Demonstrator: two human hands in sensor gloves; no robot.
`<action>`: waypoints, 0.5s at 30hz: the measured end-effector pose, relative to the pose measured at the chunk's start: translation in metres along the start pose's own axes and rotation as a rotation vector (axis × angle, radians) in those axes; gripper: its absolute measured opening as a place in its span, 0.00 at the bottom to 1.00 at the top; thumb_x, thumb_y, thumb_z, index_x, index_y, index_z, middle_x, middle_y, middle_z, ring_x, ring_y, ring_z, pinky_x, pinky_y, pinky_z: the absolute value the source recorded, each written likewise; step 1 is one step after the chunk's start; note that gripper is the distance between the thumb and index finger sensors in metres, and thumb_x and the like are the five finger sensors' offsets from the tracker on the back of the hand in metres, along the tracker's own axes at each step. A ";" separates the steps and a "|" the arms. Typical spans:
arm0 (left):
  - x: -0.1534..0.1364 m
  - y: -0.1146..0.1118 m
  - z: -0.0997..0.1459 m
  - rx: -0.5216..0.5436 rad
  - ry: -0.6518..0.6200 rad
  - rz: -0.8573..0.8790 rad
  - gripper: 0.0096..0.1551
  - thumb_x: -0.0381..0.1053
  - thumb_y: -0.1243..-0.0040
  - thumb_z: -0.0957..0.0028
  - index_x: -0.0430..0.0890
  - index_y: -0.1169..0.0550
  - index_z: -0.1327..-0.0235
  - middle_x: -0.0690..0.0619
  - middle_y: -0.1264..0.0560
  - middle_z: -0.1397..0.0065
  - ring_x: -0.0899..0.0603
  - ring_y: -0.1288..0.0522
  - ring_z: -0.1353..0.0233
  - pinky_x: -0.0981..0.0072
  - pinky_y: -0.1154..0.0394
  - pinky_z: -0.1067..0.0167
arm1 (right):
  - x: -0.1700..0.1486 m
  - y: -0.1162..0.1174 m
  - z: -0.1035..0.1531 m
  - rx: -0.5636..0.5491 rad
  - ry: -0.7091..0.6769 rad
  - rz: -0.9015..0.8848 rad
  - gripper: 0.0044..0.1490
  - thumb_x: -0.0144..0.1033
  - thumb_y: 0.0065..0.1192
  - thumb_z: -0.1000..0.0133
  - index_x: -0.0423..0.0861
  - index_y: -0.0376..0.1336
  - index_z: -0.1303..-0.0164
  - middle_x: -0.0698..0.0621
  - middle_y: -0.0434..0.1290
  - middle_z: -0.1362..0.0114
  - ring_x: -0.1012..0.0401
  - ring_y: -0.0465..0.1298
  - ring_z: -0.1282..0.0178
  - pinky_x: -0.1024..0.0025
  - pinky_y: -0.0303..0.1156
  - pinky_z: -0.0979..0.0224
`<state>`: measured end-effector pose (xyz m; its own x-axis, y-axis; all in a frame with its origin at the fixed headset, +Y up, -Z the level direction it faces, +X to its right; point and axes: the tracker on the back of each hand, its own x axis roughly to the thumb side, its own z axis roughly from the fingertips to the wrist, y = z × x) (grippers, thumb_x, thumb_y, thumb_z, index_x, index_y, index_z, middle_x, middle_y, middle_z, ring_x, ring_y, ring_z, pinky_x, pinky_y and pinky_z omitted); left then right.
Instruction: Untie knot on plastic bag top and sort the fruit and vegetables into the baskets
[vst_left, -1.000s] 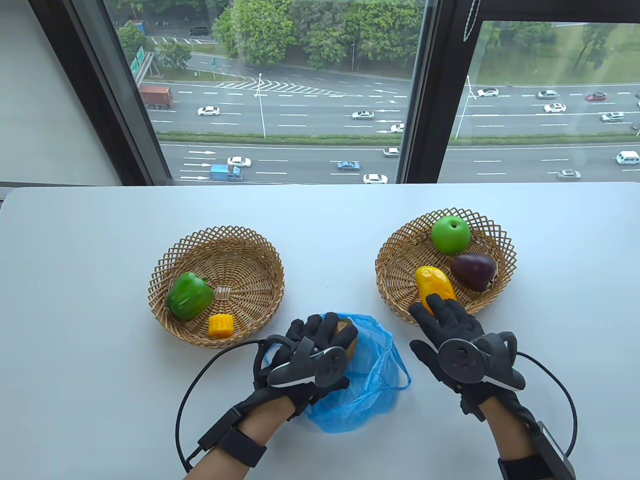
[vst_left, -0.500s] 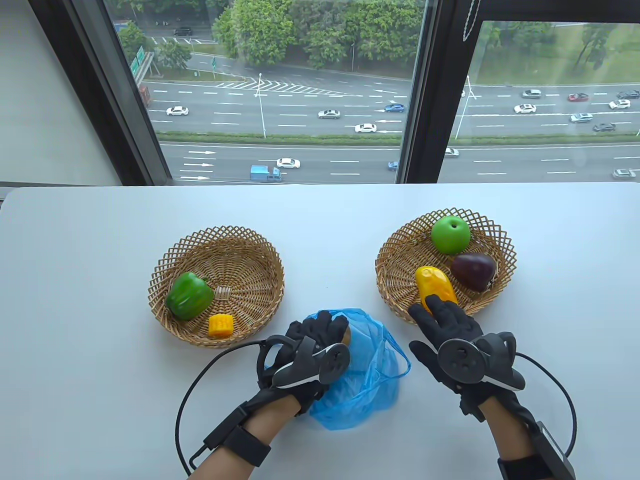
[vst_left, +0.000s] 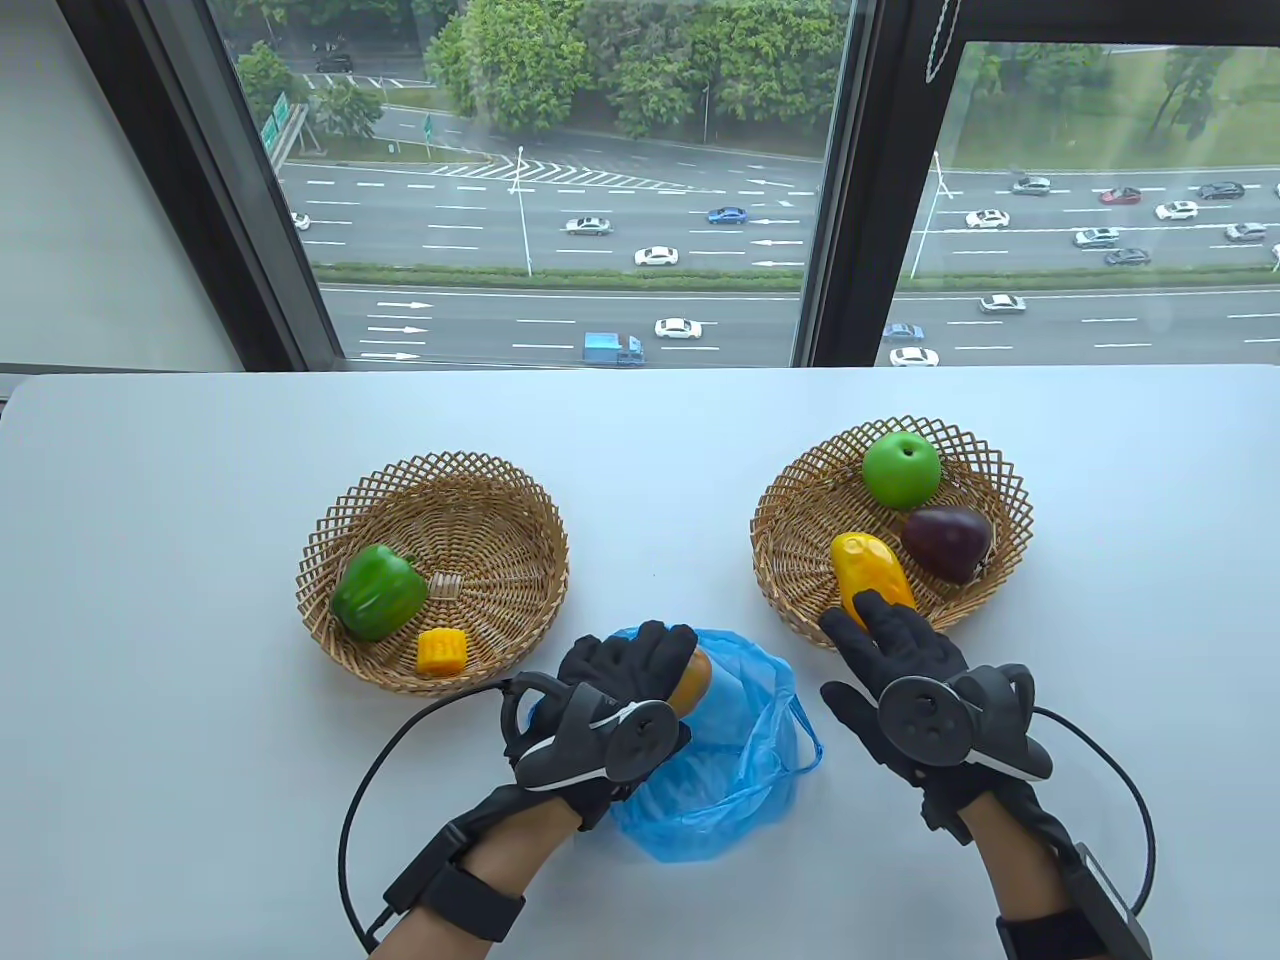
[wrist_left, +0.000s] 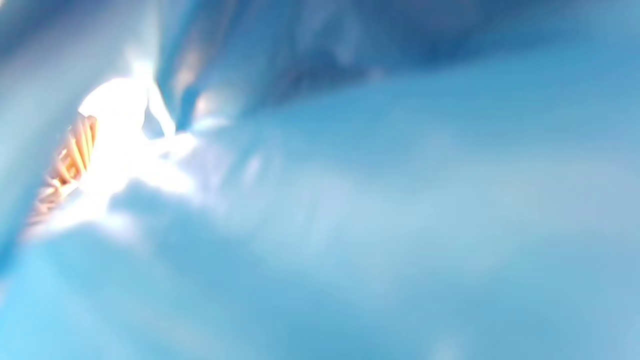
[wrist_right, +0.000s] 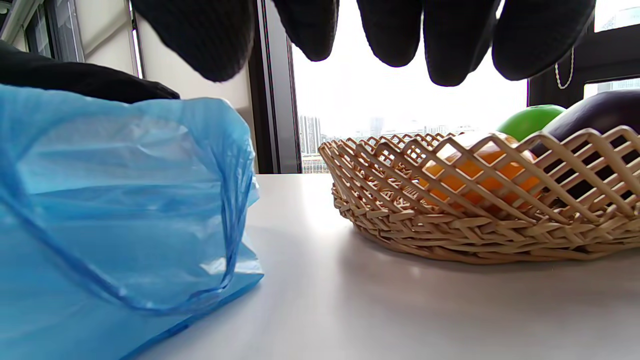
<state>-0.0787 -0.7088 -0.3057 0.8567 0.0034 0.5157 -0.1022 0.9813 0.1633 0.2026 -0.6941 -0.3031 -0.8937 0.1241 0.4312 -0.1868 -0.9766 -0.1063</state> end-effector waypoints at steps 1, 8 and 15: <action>-0.001 0.002 0.001 0.001 0.002 0.021 0.56 0.69 0.30 0.56 0.50 0.37 0.18 0.45 0.30 0.19 0.37 0.25 0.30 0.34 0.33 0.33 | 0.000 0.000 0.000 0.000 0.000 0.000 0.44 0.52 0.57 0.37 0.45 0.51 0.14 0.31 0.53 0.14 0.28 0.63 0.22 0.30 0.64 0.30; -0.016 0.022 0.011 0.094 0.019 0.170 0.52 0.70 0.29 0.57 0.53 0.33 0.19 0.42 0.34 0.19 0.35 0.23 0.35 0.34 0.30 0.35 | 0.000 0.001 0.000 0.008 0.001 -0.004 0.44 0.52 0.57 0.37 0.45 0.51 0.13 0.31 0.53 0.14 0.28 0.63 0.22 0.31 0.64 0.30; -0.041 0.043 0.020 0.257 0.078 0.292 0.56 0.67 0.27 0.58 0.50 0.37 0.18 0.42 0.27 0.23 0.35 0.21 0.34 0.36 0.28 0.35 | -0.001 0.001 0.000 0.009 0.003 -0.004 0.44 0.52 0.57 0.37 0.45 0.51 0.13 0.31 0.53 0.14 0.28 0.63 0.22 0.30 0.64 0.30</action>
<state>-0.1287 -0.6706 -0.3034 0.8078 0.2997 0.5075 -0.4622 0.8565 0.2297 0.2031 -0.6948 -0.3034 -0.8942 0.1284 0.4288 -0.1868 -0.9776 -0.0969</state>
